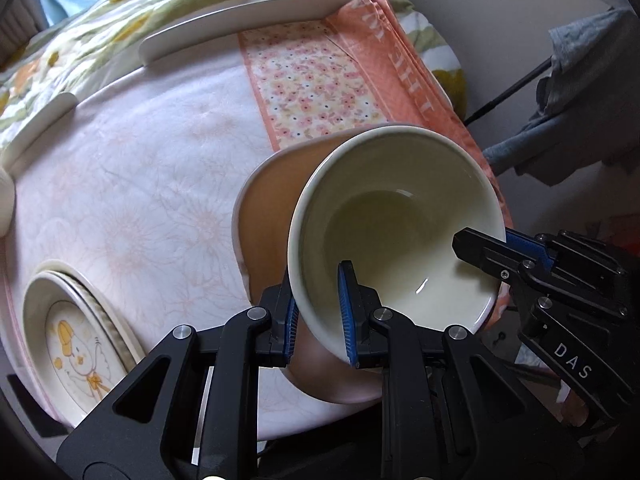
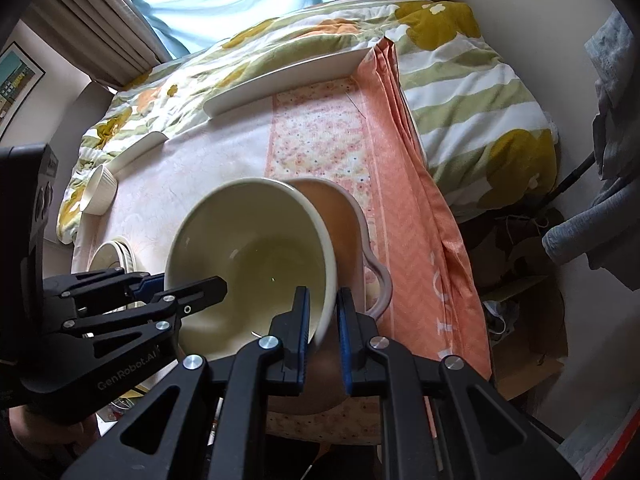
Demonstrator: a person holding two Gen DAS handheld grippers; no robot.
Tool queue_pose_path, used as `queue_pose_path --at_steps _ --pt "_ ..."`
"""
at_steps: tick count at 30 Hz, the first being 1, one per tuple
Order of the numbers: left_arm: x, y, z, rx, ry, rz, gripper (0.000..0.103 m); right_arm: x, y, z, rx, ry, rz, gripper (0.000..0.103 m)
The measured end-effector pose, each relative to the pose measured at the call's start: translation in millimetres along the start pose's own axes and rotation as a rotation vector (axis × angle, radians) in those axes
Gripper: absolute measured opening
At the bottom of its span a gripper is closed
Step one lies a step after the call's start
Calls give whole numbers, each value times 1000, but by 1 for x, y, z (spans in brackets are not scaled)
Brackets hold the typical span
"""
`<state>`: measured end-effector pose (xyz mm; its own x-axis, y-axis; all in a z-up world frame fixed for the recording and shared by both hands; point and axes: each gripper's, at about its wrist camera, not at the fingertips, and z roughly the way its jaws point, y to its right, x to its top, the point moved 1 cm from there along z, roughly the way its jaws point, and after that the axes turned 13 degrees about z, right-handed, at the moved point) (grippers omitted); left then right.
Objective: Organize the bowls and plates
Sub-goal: 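Carry the cream bowl with both grippers and lower it into the pink bowl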
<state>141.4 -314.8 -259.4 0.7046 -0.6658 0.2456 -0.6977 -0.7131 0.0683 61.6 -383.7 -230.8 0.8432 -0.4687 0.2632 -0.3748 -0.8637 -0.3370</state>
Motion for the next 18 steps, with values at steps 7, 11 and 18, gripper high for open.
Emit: queue_pose_path --at_steps 7,11,18 --pt "4 3 13 54 -43 53 16 0 4 6 -18 -7 -14 12" --pt "4 2 16 86 -46 74 16 -1 2 8 -19 -14 -22 12" --pt "6 5 17 128 -45 105 16 -4 -1 9 -31 -18 -41 12"
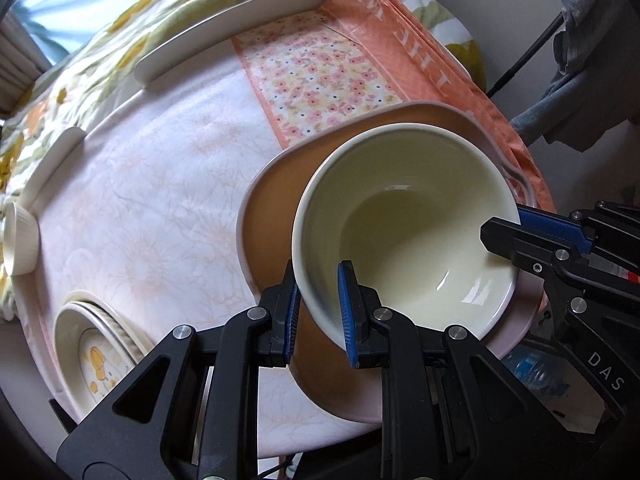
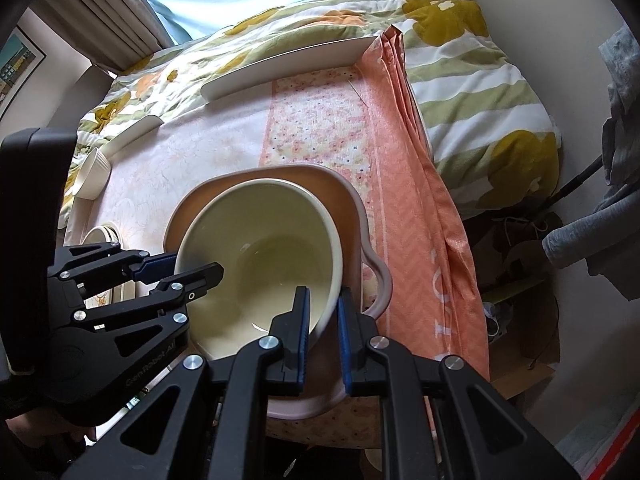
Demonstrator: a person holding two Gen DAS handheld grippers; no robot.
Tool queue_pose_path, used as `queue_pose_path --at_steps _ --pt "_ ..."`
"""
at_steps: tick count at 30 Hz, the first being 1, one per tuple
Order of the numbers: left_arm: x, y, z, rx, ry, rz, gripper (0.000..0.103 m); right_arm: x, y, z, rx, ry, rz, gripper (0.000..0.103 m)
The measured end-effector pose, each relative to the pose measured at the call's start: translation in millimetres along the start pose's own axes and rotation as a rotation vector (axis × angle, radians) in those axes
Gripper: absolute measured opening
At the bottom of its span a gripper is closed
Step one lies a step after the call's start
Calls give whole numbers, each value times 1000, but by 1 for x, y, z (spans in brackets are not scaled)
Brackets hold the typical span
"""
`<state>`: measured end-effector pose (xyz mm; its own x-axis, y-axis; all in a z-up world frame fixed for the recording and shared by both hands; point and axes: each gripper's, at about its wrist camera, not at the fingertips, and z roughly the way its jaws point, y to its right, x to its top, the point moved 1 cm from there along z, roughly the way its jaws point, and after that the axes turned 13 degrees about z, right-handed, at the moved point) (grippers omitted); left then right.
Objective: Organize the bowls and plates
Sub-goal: 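Carry the cream bowl with both grippers and lower it into the pink bowl, then open both grippers and pull them back from the bowls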
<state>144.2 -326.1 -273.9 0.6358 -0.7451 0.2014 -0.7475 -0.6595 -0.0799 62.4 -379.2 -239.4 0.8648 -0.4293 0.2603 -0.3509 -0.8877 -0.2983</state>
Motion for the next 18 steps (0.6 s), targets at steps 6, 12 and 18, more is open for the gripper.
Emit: queue_pose_path --at_steps 6,12,18 --pt "-3 0 -2 1 3 -3 16 0 0 0 -3 0 0 12" --pt "-4 1 -11 -2 28 -14 16 0 3 -5 -3 14 10 12" --pt "-8 -1 -22 -9 46 -42 16 0 2 -13 0 30 7 12"
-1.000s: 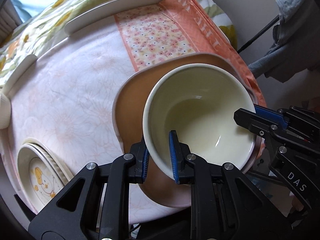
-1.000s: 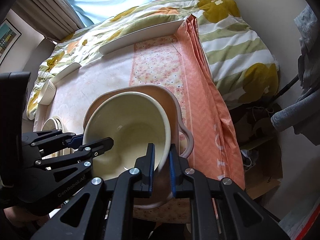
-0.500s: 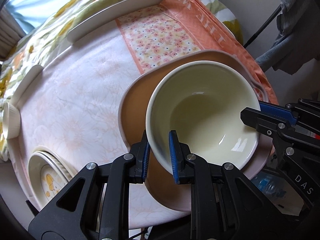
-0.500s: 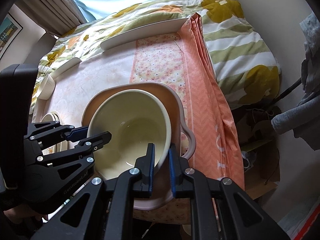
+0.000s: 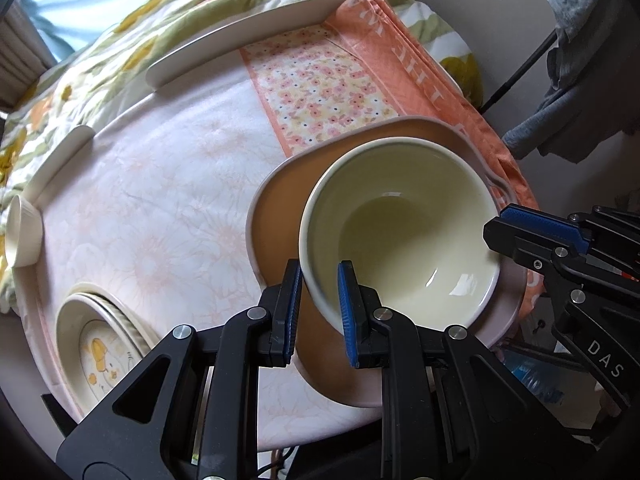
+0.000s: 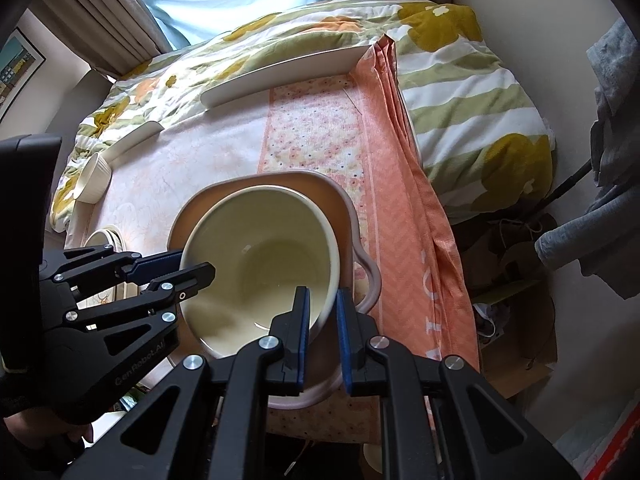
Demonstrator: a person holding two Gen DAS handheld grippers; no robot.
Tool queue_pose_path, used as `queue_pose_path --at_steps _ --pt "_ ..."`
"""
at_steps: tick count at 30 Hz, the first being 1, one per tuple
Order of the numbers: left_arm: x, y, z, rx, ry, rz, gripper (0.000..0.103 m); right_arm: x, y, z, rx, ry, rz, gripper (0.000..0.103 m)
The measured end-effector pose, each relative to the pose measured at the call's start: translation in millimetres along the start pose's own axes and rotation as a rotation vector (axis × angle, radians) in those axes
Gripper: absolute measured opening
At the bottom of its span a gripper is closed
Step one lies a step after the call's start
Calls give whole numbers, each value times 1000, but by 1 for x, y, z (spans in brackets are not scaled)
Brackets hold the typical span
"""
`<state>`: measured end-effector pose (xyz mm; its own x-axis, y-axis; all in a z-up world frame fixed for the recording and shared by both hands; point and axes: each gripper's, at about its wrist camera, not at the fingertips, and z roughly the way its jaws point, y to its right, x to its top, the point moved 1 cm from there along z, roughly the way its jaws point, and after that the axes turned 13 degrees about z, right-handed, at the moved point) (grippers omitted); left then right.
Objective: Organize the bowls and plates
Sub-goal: 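Open both grippers and pull them back from the bowls, then reach both grippers to the large white bowl and grasp its rim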
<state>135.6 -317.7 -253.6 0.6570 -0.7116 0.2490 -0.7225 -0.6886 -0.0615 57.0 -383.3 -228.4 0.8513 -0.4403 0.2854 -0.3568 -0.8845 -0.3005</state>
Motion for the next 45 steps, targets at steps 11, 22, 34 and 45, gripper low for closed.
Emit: queue_pose_path --at_steps 11,22,34,45 --pt "-15 -23 -70 26 200 -136 48 0 -22 -40 40 104 -110 12" --pt "-69 -100 -143 121 374 -382 97 24 -64 -77 168 275 -239 101" --pt "-140 -227 -184 217 414 -622 97 56 -220 -73 317 254 -499 102" --pt "-208 -375 -134 61 373 -878 97 89 -370 34 324 25 -530 102"
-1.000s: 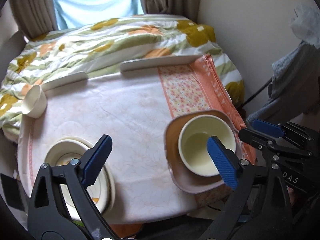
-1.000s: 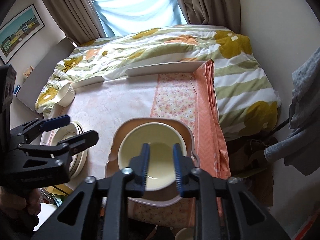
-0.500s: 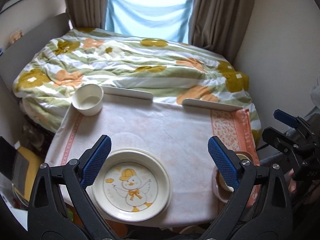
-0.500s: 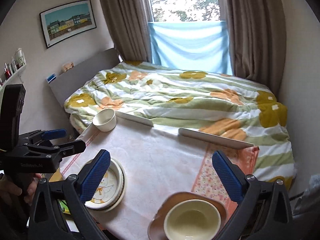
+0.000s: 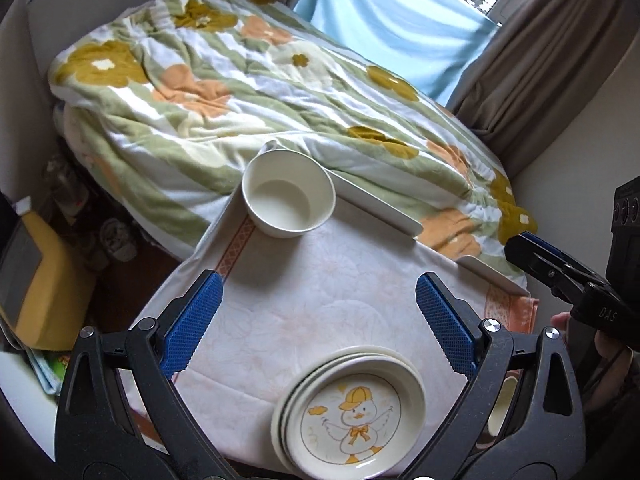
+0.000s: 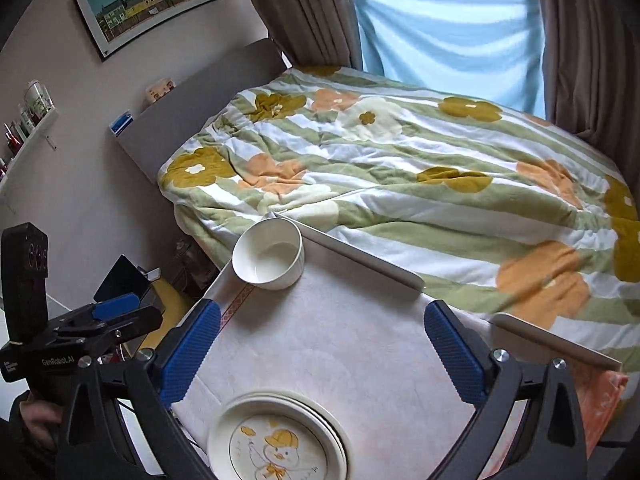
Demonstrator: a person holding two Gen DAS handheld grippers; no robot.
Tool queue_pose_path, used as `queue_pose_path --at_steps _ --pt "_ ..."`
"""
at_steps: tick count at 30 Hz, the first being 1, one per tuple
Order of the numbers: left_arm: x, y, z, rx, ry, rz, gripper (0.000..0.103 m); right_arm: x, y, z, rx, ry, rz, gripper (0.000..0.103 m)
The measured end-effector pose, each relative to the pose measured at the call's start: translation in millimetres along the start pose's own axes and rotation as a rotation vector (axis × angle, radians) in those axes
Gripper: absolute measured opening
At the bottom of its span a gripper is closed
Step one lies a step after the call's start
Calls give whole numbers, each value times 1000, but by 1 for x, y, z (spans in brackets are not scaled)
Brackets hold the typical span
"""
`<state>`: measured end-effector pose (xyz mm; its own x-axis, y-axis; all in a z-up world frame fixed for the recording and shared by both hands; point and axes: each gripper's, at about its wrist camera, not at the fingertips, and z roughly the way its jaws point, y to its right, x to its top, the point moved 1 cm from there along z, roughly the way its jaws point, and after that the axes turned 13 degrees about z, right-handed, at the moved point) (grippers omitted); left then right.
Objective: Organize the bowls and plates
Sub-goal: 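Reach both grippers to the large white bowl and grasp its rim, then carry the white bowl with both grippers and lower it into the cream bowl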
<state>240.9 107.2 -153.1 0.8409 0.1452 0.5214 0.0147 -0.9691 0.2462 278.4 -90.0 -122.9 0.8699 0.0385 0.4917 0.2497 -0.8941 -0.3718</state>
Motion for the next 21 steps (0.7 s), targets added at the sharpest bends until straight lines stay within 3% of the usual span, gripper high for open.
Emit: queue_pose_path --at_steps 5,7,9,10,12,15,19,21 --pt "18 -42 54 -43 -50 -81 96 28 -15 83 -8 -131 -2 100" --pt "24 -55 78 -67 -71 -119 91 35 -17 114 -14 -187 -10 90" --pt "28 -65 100 -87 -89 -142 81 38 -20 144 -19 -242 -19 82" --pt "29 -69 112 -97 -103 -150 76 39 -19 157 -19 -268 -22 73" --pt "31 -75 132 -129 -131 -169 60 40 -17 178 -11 -316 -11 62" --pt "34 -78 153 -156 -162 -165 47 41 -13 202 -2 -361 15 57" --pt "35 -84 169 -159 -175 -163 42 41 -14 219 6 -382 24 45" --pt "35 -88 173 -146 -183 -164 34 40 -16 224 7 -395 21 34"
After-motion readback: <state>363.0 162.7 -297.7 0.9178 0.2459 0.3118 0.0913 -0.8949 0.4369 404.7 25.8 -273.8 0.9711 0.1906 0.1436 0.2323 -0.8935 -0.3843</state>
